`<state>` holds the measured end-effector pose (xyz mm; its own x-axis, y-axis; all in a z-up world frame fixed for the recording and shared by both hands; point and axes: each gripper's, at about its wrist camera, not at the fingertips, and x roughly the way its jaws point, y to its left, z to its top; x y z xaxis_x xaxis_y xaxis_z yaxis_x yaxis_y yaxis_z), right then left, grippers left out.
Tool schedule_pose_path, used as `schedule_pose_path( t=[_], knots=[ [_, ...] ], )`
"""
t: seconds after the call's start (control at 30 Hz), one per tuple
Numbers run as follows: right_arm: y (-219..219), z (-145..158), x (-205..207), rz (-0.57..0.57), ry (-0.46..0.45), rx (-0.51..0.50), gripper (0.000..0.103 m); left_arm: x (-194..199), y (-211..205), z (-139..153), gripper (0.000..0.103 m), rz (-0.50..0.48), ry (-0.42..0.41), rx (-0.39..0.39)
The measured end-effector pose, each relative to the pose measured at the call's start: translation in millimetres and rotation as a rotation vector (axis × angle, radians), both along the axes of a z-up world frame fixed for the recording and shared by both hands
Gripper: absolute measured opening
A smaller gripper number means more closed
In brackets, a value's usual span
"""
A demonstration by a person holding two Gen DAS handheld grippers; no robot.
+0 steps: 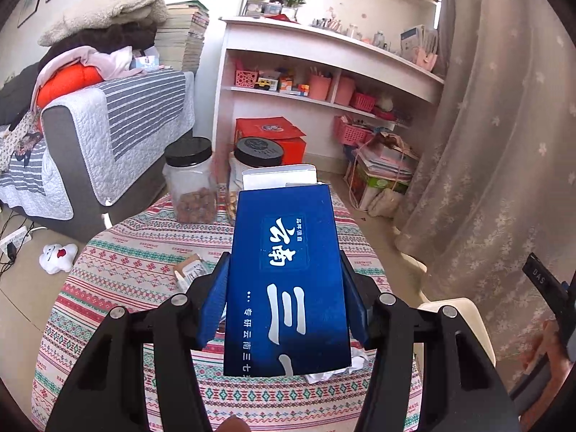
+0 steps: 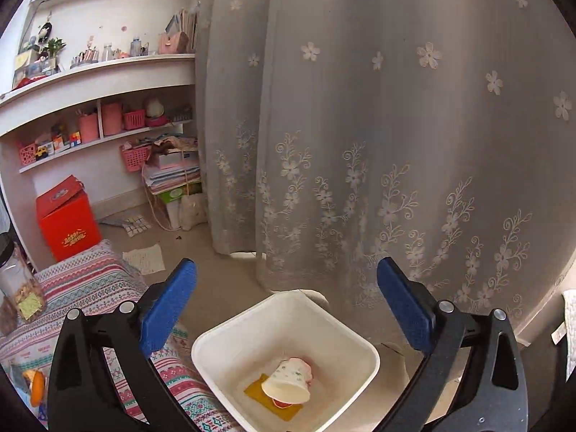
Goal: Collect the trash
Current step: 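Carry the blue carton over the bin and open the left tool, then return the left tool to the table and grasp the milk carton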
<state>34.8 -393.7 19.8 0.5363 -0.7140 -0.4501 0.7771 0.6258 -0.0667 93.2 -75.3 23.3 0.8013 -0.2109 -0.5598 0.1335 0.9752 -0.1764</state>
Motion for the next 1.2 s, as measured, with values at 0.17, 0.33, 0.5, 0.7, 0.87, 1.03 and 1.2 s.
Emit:
schedule_pose_path(
  t=[0.17, 0.33, 0.5, 0.7, 0.87, 1.03, 1.2],
  knots=[
    [-19, 5, -14, -0.024, -0.012, 0.012, 0.096, -7, -37, 1, 0.056, -0.07, -0.006, -0.001],
    [-38, 13, -28, -0.057, -0.038, 0.033, 0.096, -9, -77, -2, 0.056, -0.146, 0.019, -0.001],
    [-66, 23, -49, -0.114, -0.098, 0.106, 0.096, -13, -137, -6, 0.056, -0.269, 0.069, -0.005],
    [-108, 38, -83, -0.213, -0.204, 0.184, 0.096, -13, -216, -2, 0.056, -0.41, 0.131, -0.04],
    [-135, 37, -102, -0.274, -0.25, 0.246, 0.096, -9, -268, -2, 0.056, -0.474, 0.167, -0.037],
    [-149, 35, -114, -0.316, -0.269, 0.266, 0.096, 0, -307, -8, 0.071, -0.503, 0.245, -0.063],
    [-155, 32, -115, -0.322, -0.249, 0.263, 0.096, 0, -309, -5, 0.083, -0.503, 0.259, -0.059]
  ],
)
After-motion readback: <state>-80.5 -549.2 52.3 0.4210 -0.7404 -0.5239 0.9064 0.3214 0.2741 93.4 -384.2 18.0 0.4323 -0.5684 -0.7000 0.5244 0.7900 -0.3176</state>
